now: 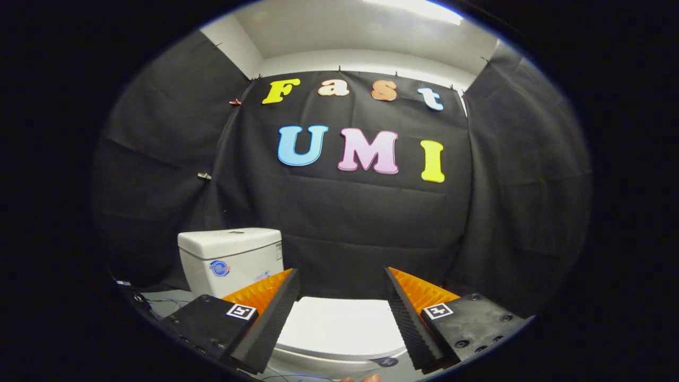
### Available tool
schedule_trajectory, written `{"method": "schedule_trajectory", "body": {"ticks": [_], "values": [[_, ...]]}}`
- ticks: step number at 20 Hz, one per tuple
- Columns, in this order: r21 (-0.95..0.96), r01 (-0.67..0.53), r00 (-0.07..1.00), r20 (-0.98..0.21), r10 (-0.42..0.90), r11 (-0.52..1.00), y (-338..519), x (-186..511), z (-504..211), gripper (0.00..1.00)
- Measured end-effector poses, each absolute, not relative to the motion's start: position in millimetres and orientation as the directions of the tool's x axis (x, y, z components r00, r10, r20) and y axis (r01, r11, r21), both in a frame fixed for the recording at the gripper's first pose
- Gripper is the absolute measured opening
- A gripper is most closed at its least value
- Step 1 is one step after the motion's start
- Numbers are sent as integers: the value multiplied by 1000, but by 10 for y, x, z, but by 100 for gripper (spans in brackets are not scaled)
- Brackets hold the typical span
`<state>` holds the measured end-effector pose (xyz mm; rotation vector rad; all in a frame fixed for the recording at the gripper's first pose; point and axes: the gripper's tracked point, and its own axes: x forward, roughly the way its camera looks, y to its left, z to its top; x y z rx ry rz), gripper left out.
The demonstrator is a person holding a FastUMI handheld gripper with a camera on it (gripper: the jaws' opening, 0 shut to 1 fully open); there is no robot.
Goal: Open the toilet lid.
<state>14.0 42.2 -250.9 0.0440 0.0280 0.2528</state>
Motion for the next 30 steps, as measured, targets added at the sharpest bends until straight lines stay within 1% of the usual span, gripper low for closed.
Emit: {"method": "schedule_trajectory", "body": {"ticks": [3, 6, 8, 11, 14, 19, 25, 27, 29, 30], "values": [[203, -257, 959, -64, 275, 945, 324, 198, -2854, 98], [328, -212, 952, -143, 270, 921, 115, 341, -3269, 99], [425, -189, 934, -201, 295, 885, -24, 404, -3524, 98], [561, -95, 898, -308, 314, 822, -369, 437, -3970, 98], [651, 5, 855, -396, 334, 759, -683, 472, -4356, 98], [741, 127, 772, -492, 403, 659, -962, 563, -4899, 98], [740, 223, 646, -600, 472, 635, -1083, 418, -5567, 98], [749, 234, 607, -611, 509, 620, -1011, 390, -5664, 96], [778, 243, 589, -593, 549, 579, -924, 431, -5695, 96], [786, 249, 586, -588, 558, 566, -886, 453, -5717, 93]]}}
